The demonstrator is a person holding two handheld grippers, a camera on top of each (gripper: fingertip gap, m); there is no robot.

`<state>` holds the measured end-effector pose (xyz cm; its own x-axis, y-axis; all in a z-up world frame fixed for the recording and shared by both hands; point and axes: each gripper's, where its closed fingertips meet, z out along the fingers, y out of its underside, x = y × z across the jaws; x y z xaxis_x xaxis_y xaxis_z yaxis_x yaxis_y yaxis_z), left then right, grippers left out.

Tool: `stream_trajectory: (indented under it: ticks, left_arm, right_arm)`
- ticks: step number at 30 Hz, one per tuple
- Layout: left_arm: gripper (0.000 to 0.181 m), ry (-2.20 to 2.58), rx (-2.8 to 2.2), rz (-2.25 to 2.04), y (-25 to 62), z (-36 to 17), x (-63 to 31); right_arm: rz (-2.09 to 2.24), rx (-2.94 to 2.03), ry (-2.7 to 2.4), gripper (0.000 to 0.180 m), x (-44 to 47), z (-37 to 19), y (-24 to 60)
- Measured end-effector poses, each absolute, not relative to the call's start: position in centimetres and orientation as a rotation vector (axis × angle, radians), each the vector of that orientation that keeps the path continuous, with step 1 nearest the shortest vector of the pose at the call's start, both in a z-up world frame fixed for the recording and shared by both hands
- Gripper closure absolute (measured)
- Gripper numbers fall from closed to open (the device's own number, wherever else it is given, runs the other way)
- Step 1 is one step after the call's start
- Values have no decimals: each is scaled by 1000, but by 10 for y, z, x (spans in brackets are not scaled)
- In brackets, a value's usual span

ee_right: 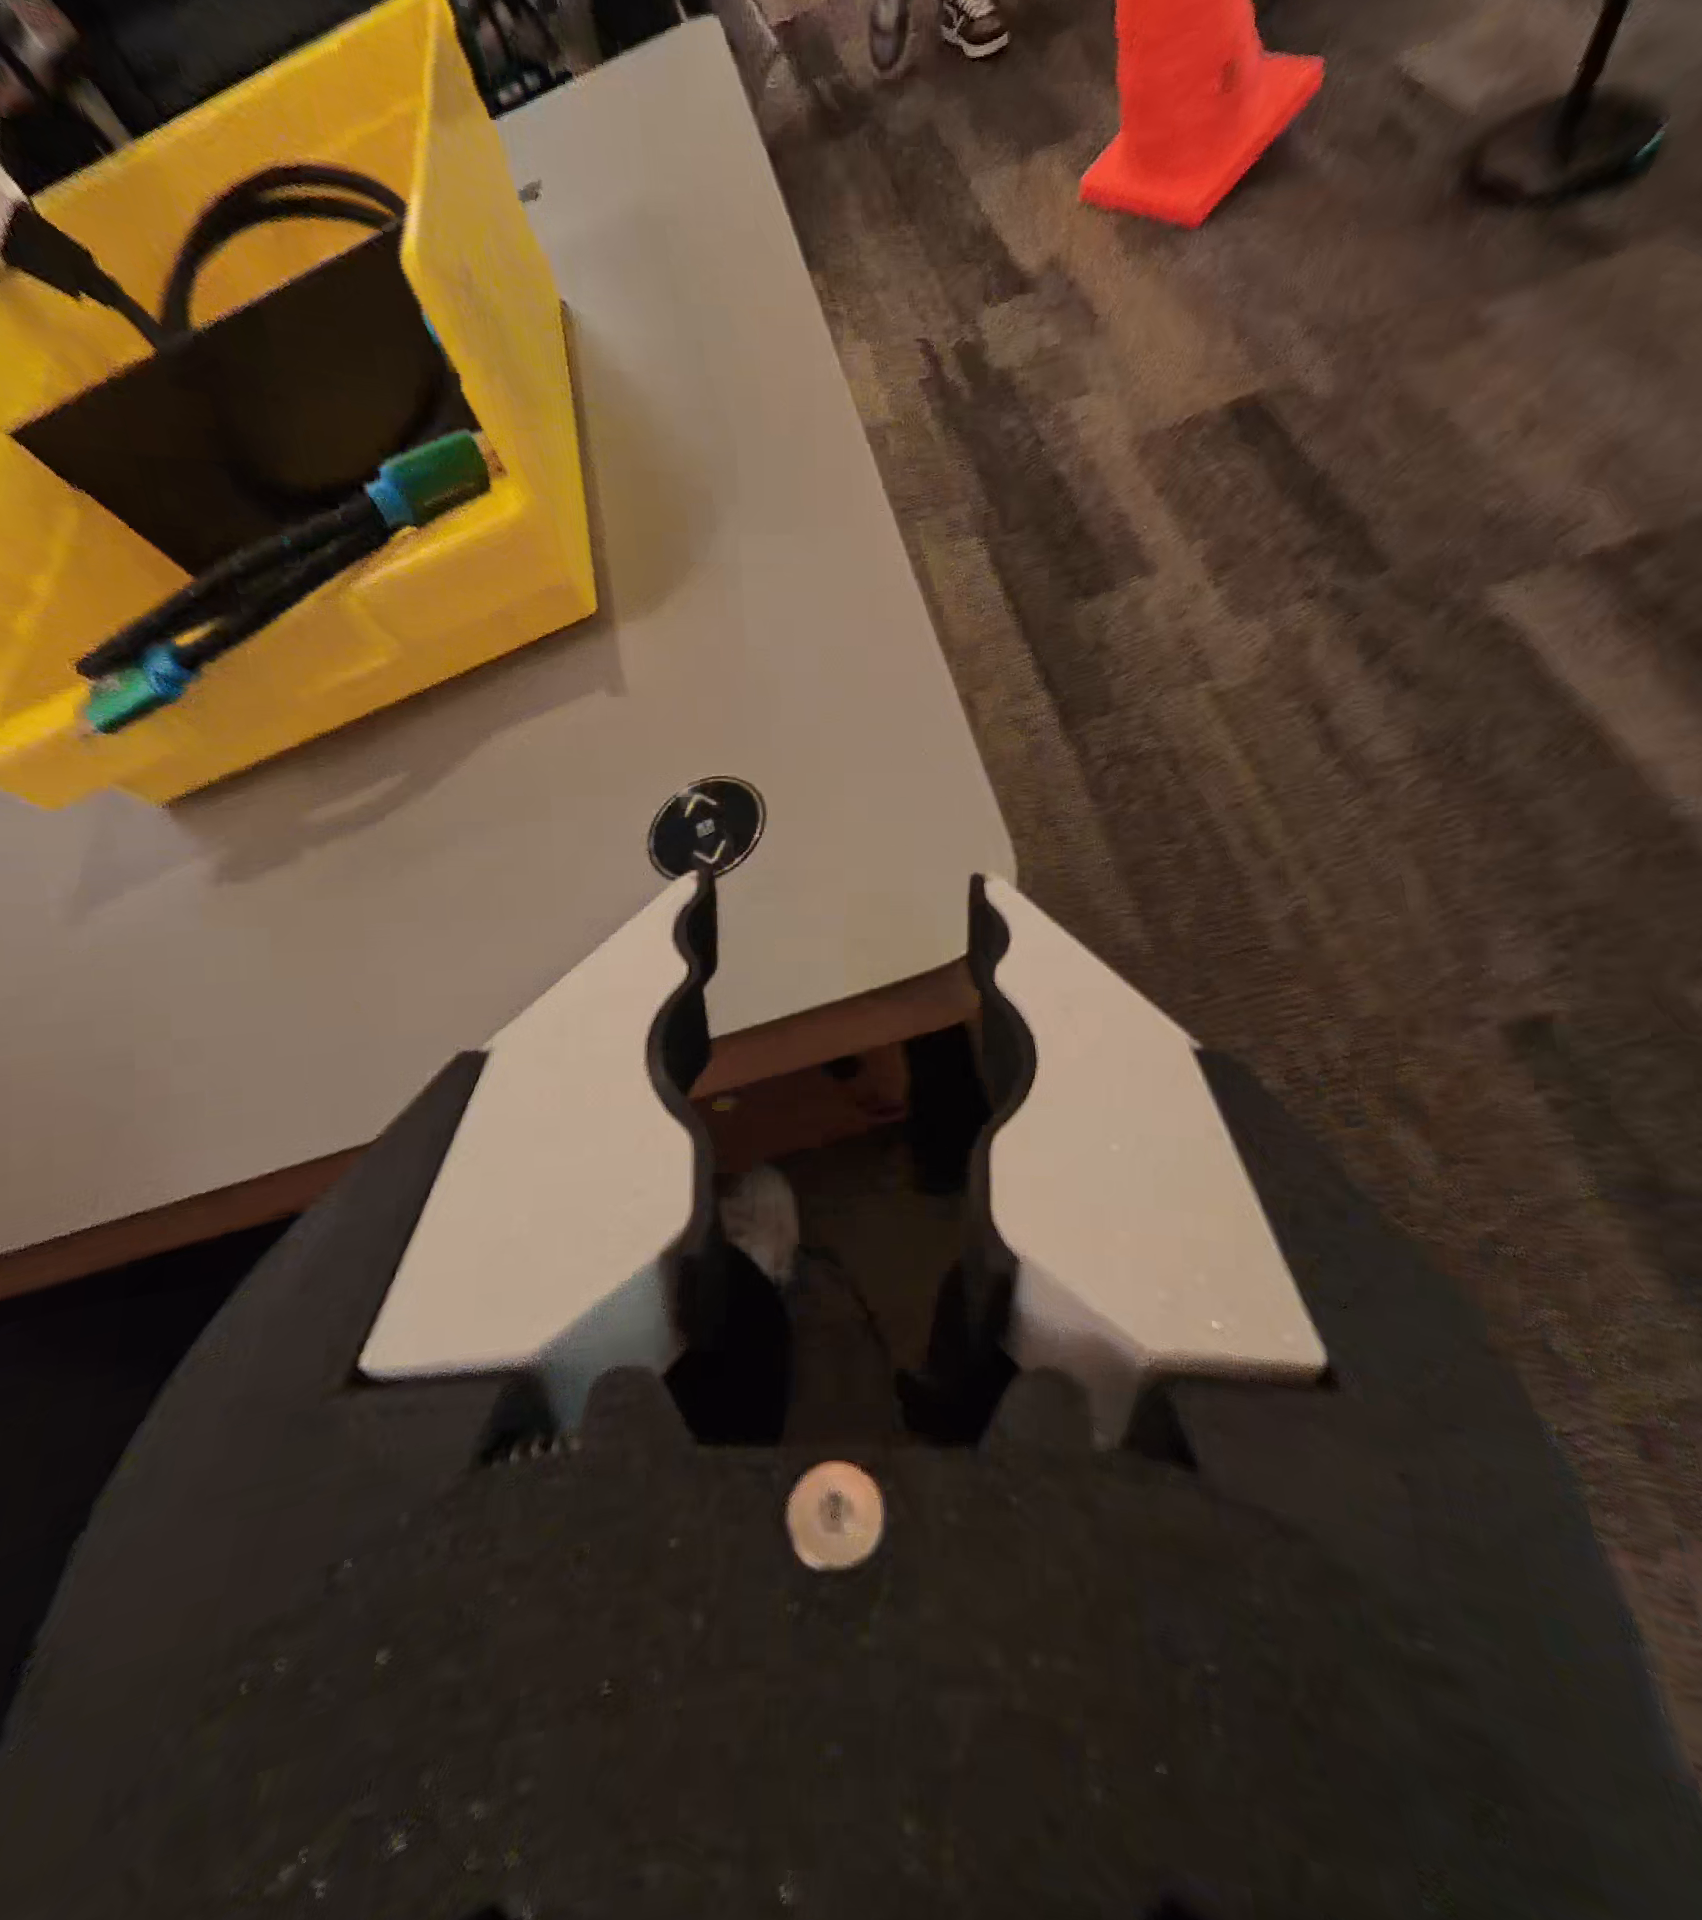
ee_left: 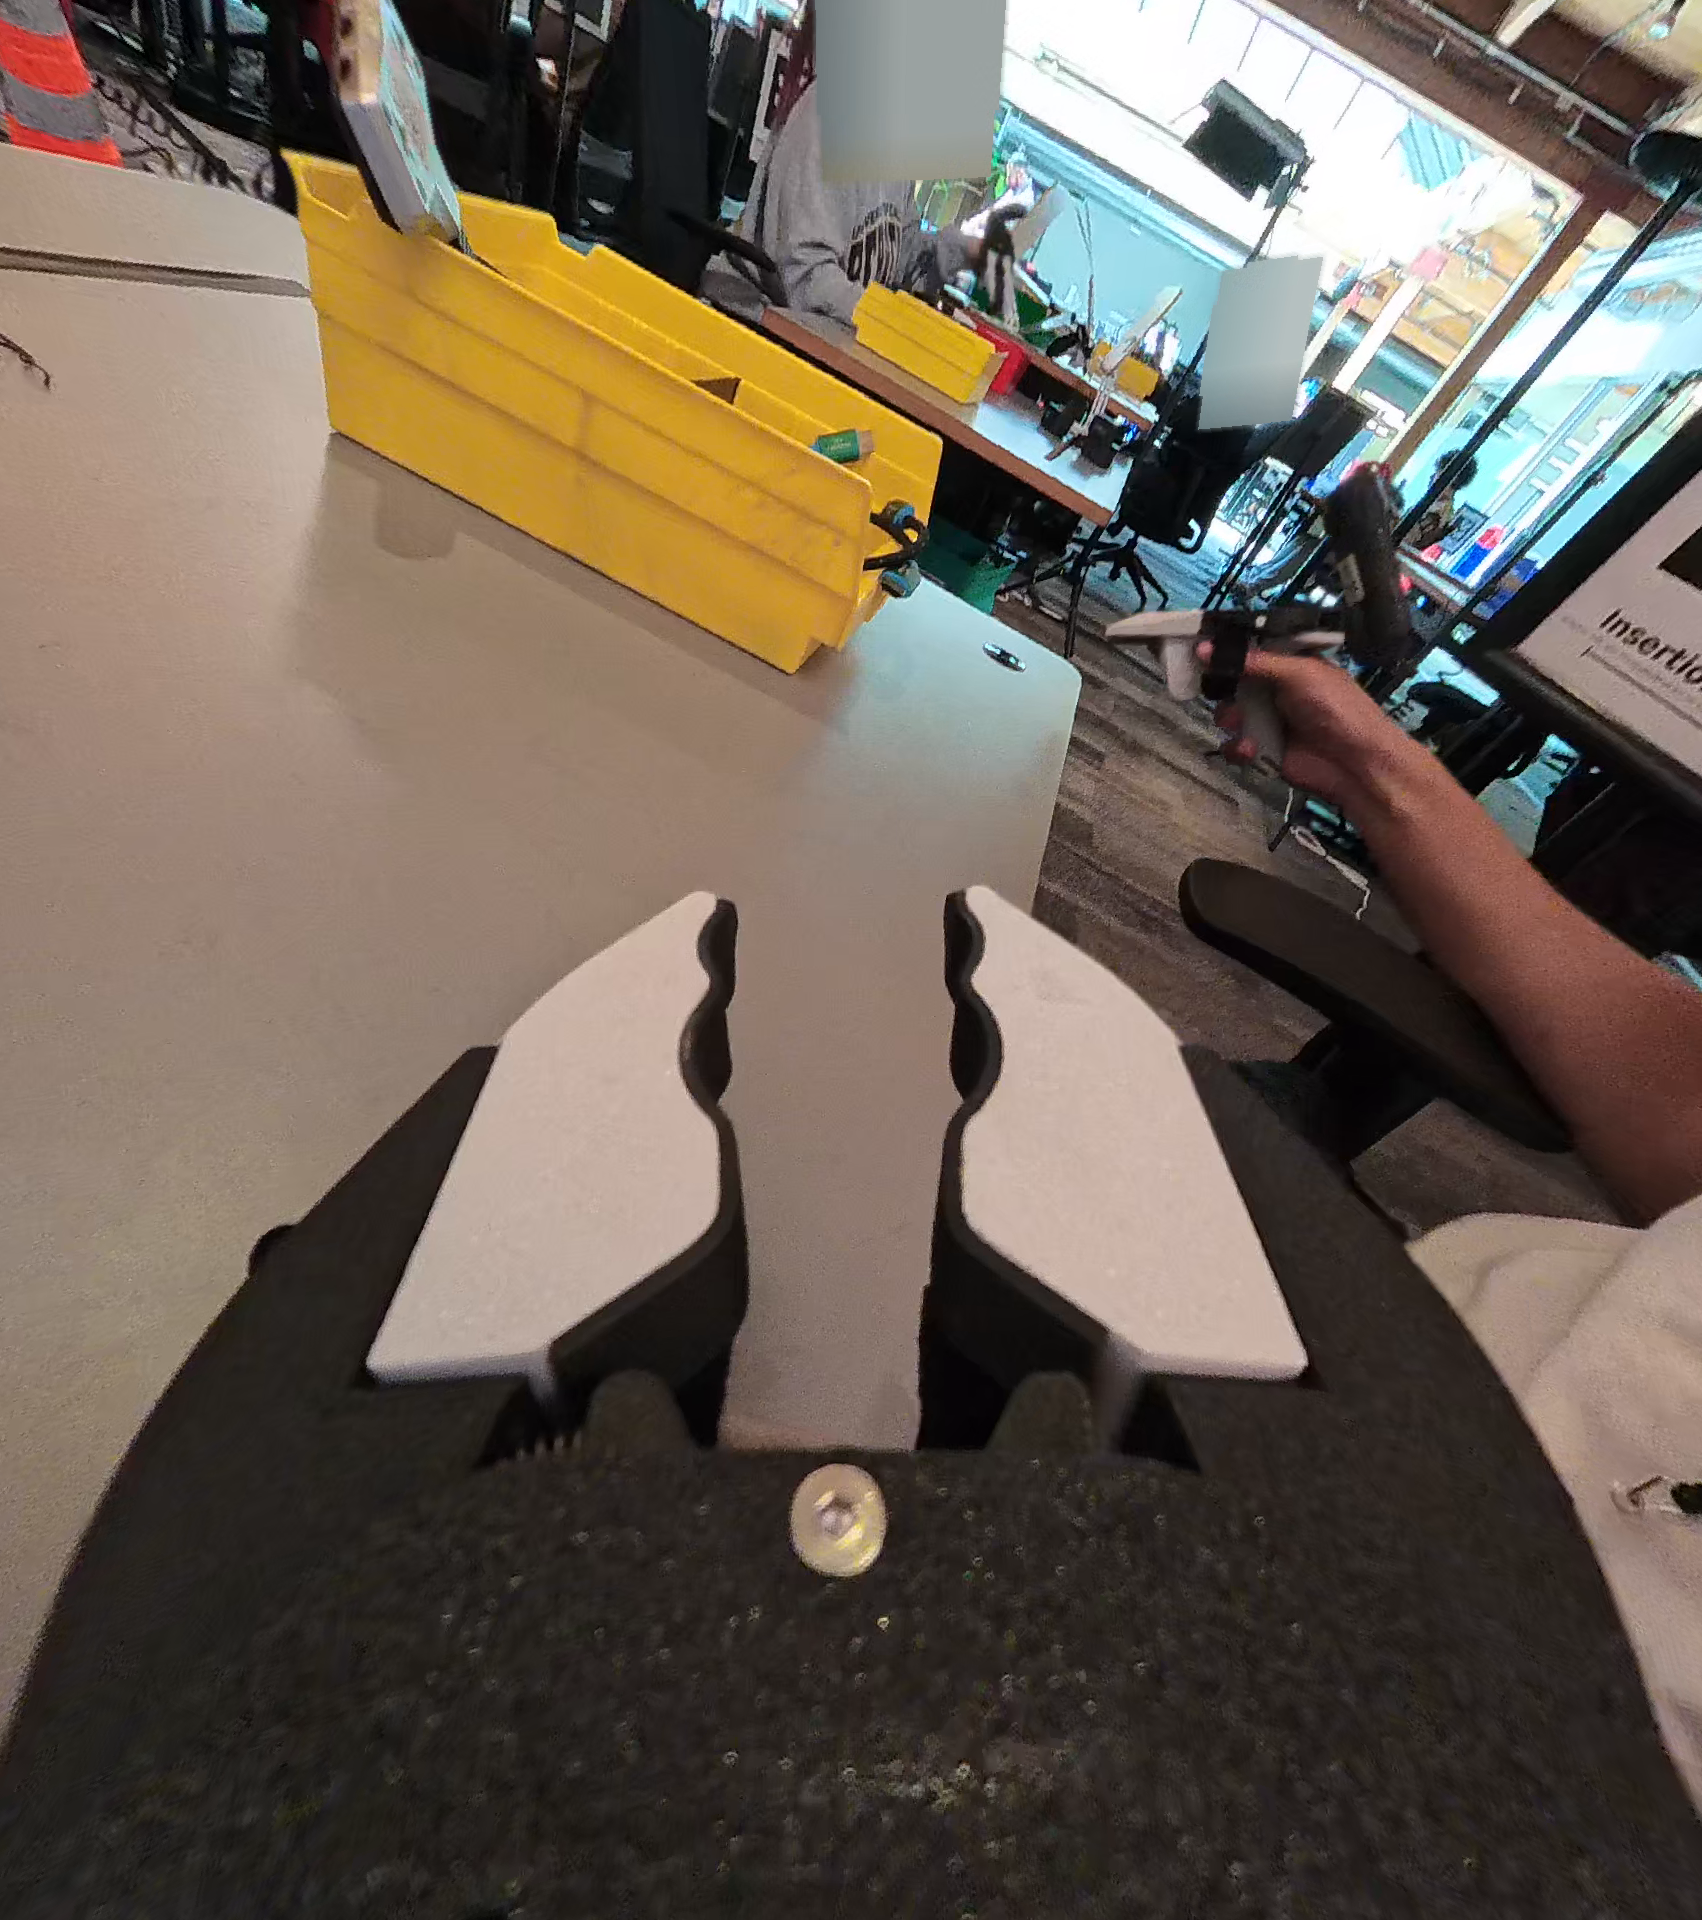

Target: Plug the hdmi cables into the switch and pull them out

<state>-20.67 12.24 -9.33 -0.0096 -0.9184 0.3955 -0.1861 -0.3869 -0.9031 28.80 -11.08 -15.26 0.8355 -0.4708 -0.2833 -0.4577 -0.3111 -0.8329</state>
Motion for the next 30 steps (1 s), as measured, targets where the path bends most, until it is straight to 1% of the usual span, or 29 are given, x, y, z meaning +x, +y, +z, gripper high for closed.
stream_trajectory:
  ticks: [2,5,8,11,15,17,18,21,23,24,25,27,30]
  left_arm:
    - [142,1178,-1632,-1442,120,-96,-206]
    - [142,1210,-1598,-1394,117,-93,-206]
    - [142,1229,-1545,-1264,122,-91,-201]
    - [143,1226,-1501,-1228,124,-85,-185]
    - [144,1247,-1488,-1287,124,-84,-154]
    - [144,1260,-1479,-1326,125,-83,-140]
    - [144,1266,-1472,-1344,126,-82,-134]
    - [144,1277,-1459,-1387,133,-78,-121]
    - [144,1270,-1460,-1405,138,-74,-116]
    - [144,1269,-1465,-1406,141,-73,-115]
    - [144,1276,-1478,-1398,144,-73,-116]
    - [144,1305,-1532,-1337,150,-79,-120]
    - [145,1298,-1641,-1212,159,-91,-133]
  right_arm:
    - [19,-1911,700,131,286,-149,-108]
    - [-95,-1895,651,131,289,-137,-104]
    - [-231,-1894,647,131,294,-139,-105]
    - [-364,-1895,716,130,312,-156,-118]
    - [-419,-1882,940,130,339,-199,-154]
    - [-364,-1891,1081,130,351,-240,-173]
    - [-288,-1932,1127,130,351,-269,-180]
    - [-2,-2028,1305,130,339,-371,-190]
    - [191,-2040,1396,140,319,-445,-187]
    - [309,-2083,1426,143,301,-486,-185]
    - [423,-2152,1455,141,282,-527,-185]
    - [567,-2308,1420,140,249,-595,-182]
    - [684,-2449,1233,138,205,-668,-155]
